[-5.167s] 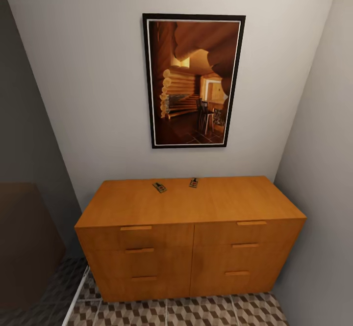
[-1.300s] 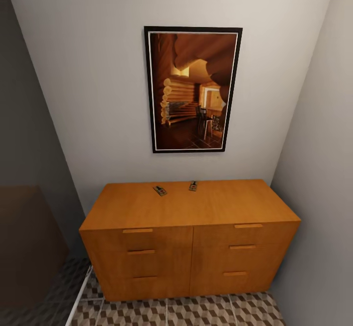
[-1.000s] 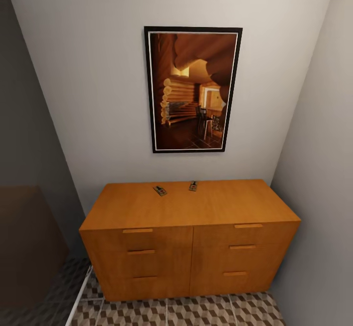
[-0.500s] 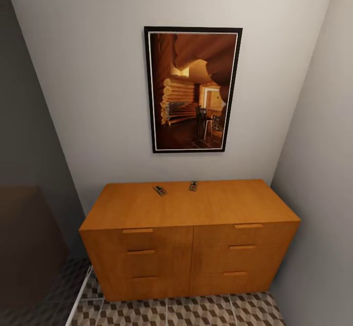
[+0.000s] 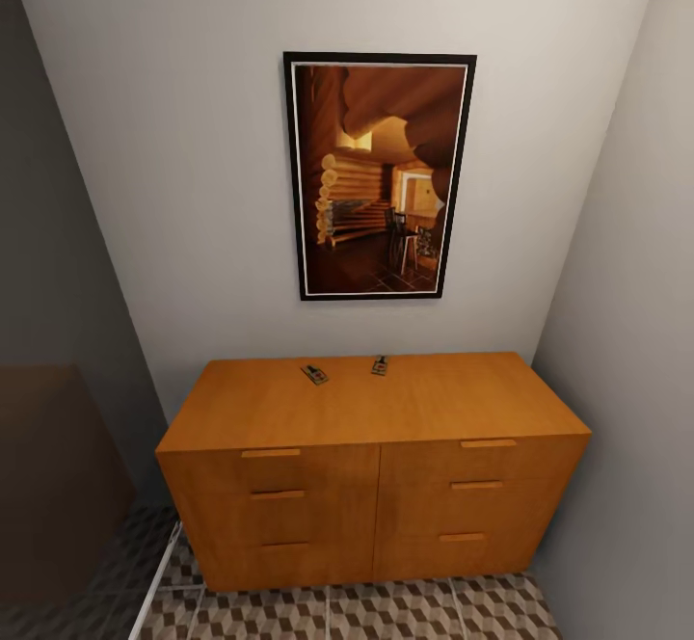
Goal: Take the four mousetraps from the cabinet in the bathroom and place them on the bathroom floor. Make sure all four end up on the same floor surface, and ensure that at least two of them are either under or directly next to the same bathroom sink.
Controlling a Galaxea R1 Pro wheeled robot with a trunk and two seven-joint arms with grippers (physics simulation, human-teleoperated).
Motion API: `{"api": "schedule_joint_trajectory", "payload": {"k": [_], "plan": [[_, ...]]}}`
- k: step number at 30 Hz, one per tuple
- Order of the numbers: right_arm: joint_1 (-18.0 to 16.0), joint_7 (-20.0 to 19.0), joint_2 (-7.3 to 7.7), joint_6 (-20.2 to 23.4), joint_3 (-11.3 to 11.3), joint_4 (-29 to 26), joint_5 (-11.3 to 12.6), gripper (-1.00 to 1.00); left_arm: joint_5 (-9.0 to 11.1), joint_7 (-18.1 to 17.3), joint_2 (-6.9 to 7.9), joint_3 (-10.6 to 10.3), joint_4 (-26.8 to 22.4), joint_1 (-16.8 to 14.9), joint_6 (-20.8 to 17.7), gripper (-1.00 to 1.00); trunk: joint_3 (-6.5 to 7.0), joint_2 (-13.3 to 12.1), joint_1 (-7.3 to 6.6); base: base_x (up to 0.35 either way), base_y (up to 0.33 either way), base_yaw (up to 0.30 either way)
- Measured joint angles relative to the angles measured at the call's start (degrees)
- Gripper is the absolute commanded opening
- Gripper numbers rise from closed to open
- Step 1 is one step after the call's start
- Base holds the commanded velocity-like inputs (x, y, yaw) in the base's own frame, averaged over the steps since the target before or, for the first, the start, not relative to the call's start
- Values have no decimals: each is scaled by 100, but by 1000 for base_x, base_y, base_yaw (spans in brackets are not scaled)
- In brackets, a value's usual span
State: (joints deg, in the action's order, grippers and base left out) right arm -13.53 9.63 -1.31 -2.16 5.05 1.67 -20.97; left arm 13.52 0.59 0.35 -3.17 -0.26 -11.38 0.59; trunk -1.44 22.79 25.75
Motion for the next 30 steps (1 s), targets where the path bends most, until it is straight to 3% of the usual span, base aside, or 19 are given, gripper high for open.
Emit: {"api": "schedule_joint_trajectory", "payload": {"k": [21,30], "plan": [[1,-2,0,0,0,0,-2,100,8,-4,8,0,-2,0,10,100,0,0,0,2,0,0],[1,-1,0,0,0,0,-2,100,2,-10,9,0,0,0,13,100,0,1,-3,224,0,0]]}}
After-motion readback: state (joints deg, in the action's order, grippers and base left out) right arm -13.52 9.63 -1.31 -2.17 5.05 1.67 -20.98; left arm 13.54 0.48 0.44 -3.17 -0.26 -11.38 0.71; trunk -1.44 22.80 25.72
